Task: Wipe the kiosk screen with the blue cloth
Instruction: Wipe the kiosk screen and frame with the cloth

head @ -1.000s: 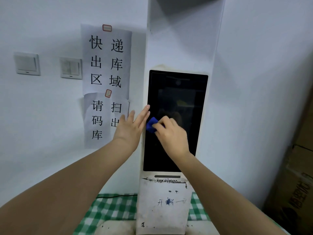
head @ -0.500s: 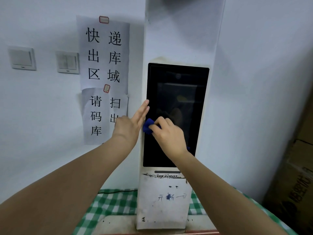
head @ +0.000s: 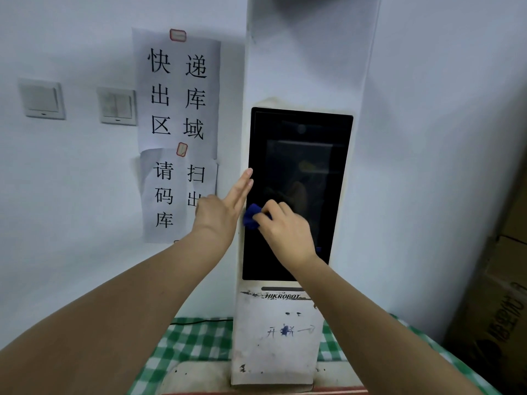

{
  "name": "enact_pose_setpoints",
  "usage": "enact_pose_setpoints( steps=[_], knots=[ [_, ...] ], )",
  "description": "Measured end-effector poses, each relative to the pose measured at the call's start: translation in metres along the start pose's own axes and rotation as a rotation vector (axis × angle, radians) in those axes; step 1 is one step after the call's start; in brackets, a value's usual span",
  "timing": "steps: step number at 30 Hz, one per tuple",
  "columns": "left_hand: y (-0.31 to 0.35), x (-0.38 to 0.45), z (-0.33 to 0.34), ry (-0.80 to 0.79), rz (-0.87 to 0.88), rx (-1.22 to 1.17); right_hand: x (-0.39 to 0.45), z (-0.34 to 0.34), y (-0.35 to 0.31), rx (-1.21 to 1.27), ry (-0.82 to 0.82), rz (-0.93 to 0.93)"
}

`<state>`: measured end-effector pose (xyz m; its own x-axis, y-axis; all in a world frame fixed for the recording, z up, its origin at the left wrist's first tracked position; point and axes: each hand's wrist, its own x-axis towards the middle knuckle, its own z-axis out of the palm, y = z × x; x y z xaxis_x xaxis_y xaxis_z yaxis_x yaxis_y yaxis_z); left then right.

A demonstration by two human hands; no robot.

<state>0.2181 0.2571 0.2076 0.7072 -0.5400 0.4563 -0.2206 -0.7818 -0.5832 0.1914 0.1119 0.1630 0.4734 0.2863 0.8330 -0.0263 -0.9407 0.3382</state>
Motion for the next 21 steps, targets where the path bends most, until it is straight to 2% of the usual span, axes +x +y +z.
enact_pose_setpoints(
  steps=[3,8,10,13,15,18,21],
  knots=[
    [0.0,0.0,0.0,-0.008,-0.004,-0.001,-0.013,0.006,-0.007,0.006,-0.018,-0.029],
    [0.0,0.0,0.0,-0.013,-0.007,-0.007,-0.028,0.011,-0.011,-0.01,-0.112,-0.215],
    [0.0,0.0,-0.001,-0.008,-0.009,-0.012,-0.018,0.007,-0.005,0.011,-0.061,-0.166],
    [0.0,0.0,-0.001,-0.011,-0.001,-0.019,0.008,-0.003,0.001,0.065,0.02,0.057],
    [0.0,0.001,-0.001,-0.009,-0.006,-0.016,0.013,-0.002,-0.003,0.064,0.026,0.08],
    [0.0,0.001,0.0,-0.011,-0.007,-0.002,-0.003,0.008,-0.013,0.035,0.004,-0.033],
    [-0.001,0.001,0.0,-0.007,-0.004,0.01,-0.026,0.016,-0.018,0.005,-0.107,-0.19]
  ],
)
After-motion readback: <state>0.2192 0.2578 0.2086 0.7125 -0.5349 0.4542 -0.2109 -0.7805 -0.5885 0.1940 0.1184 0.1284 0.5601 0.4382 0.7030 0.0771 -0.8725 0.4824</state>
